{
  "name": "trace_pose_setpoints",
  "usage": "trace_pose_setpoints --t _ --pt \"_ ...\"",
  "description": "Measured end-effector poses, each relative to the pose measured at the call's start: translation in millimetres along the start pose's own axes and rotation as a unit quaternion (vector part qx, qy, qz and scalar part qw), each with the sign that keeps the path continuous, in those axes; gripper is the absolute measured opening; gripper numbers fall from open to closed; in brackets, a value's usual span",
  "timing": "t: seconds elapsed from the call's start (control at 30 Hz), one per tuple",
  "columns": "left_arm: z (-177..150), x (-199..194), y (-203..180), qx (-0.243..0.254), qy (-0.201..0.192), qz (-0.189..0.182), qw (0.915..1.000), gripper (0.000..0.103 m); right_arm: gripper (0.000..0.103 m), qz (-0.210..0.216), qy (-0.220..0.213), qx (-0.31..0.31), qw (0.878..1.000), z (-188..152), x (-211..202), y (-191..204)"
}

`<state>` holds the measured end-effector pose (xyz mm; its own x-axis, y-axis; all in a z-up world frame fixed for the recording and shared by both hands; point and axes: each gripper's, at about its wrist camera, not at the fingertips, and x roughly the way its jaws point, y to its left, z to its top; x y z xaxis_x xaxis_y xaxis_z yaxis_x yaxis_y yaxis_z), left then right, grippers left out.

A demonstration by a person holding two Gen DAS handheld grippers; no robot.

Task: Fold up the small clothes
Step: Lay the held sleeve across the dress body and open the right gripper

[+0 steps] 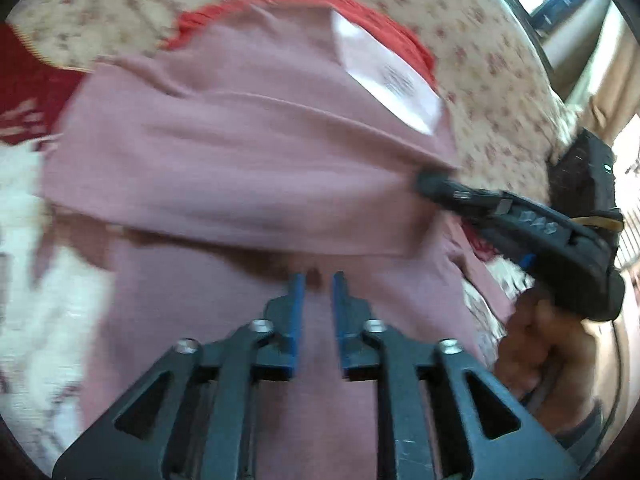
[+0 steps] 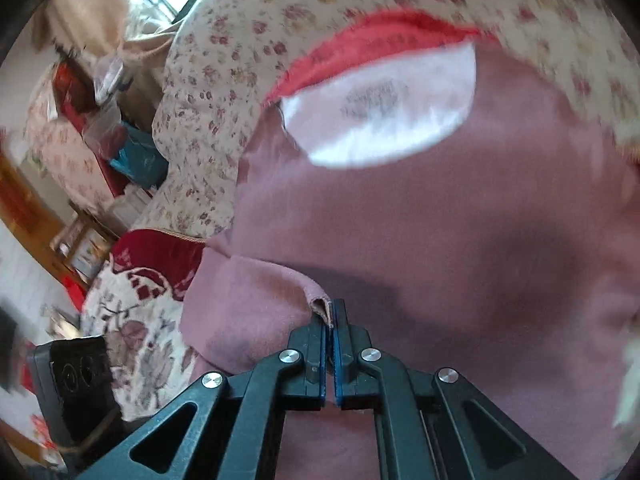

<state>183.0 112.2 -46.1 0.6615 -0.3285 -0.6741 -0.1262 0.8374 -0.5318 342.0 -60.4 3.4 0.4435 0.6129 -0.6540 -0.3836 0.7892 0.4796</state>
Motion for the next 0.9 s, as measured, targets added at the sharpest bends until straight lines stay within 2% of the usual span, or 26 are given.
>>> trace_pose_setpoints --t 0.03,0.07,0.13,0.2,0.37,0.53,0.7,0.9 --pt "1.3 -3.3 5.7 -0.012 -0.008 0.004 0.9999 0.03 0.002 -0.013 -0.002 -0.011 1.0 10.4 -5.8 0.7" --pt "3.2 -6.1 11.8 -0.027 -0.017 0.01 0.9994 0.032 0.002 -0.027 -0.003 -0.016 1.0 18.4 -10.8 -0.3" --pt "7.9 -7.6 24.8 -0.059 -0.027 0.013 0.9978 0.032 0.002 -0.048 -0.01 -0.016 0.999 36.6 -26.4 -6.1" --pt "11.5 -5.1 34.2 -0.081 -0.029 0.0 0.9963 0.032 0.002 -0.063 -0.022 -0.011 0.998 53.0 -47.2 -13.8" --pt "26.6 -6.4 37.9 -0.09 -0.054 -0.007 0.9944 0.032 0.002 -0.097 -0.041 0.013 0.994 82.3 -93.2 -37.7" --pt "33.4 -13.3 54.6 -0.119 -0.065 0.007 0.9908 0.032 0.002 -0.122 -0.058 0.052 0.989 83.4 -116.7 -62.6" --pt "45.6 -22.4 62.7 -0.132 -0.08 0.023 0.9878 0.032 0.002 -0.133 -0.058 0.098 0.984 75.4 -114.9 -92.7" --pt "86.6 -30.9 52.8 -0.098 -0.112 0.048 0.9876 0.032 0.002 -0.13 -0.049 0.154 0.978 55.6 -103.0 -135.3"
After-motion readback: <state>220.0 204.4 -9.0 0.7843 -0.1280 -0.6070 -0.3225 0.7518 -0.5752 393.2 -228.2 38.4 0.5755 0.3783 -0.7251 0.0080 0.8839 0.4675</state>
